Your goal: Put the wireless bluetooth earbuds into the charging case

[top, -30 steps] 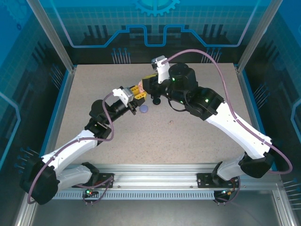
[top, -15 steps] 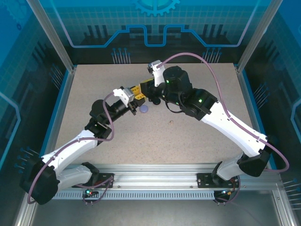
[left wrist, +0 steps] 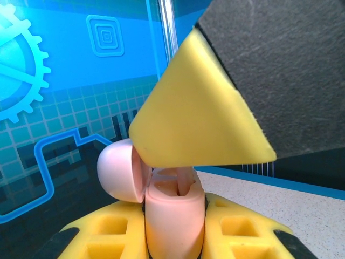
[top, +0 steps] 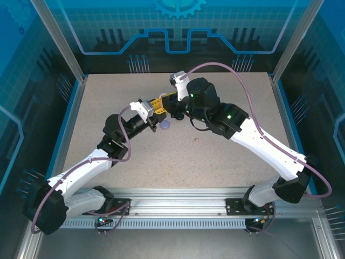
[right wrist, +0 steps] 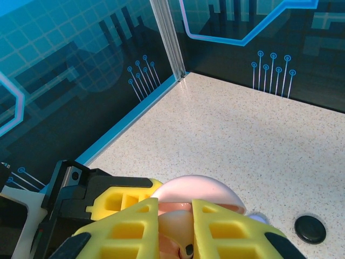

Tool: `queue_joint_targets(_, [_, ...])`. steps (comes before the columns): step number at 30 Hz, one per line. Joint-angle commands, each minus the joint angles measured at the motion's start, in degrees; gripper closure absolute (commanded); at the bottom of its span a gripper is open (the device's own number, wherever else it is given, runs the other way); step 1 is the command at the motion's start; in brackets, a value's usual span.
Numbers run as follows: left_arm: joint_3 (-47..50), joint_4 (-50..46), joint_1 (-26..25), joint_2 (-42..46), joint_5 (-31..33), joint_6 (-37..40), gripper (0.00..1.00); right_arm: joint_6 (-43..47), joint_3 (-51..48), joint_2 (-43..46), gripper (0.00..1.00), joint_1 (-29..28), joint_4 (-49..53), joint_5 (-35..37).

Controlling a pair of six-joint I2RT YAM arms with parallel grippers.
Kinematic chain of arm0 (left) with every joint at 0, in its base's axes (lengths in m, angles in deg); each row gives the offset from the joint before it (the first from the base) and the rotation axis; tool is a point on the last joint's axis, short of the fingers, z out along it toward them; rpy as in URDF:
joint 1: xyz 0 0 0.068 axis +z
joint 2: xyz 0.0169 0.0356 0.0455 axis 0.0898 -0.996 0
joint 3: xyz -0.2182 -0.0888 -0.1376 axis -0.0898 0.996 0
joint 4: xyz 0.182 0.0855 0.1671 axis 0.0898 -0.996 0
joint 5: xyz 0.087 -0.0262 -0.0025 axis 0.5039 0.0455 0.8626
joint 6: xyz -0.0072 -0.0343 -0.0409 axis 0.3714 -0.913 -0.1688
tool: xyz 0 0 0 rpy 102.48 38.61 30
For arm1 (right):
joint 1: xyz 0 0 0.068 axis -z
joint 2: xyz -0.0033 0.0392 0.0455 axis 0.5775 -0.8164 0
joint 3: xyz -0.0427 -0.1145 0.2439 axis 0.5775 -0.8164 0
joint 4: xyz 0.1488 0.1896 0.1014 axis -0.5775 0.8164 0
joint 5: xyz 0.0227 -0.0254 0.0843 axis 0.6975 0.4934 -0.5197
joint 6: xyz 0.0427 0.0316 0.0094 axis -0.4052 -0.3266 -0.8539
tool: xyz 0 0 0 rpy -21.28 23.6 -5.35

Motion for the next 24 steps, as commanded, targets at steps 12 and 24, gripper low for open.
queue_joint_targets(12, [-2.39, 1.14, -0.39, 0.62, 0.40, 0.81, 1.00, 2.06, 2.06, -2.06, 0.82, 0.27, 3.75, -6.62])
queue_joint_targets(24, [-1.87, 1.04, -0.37, 0.38, 0.96, 0.28, 1.00, 0.54, 10.56, -3.43, 0.40, 0.98, 8.10, -5.70])
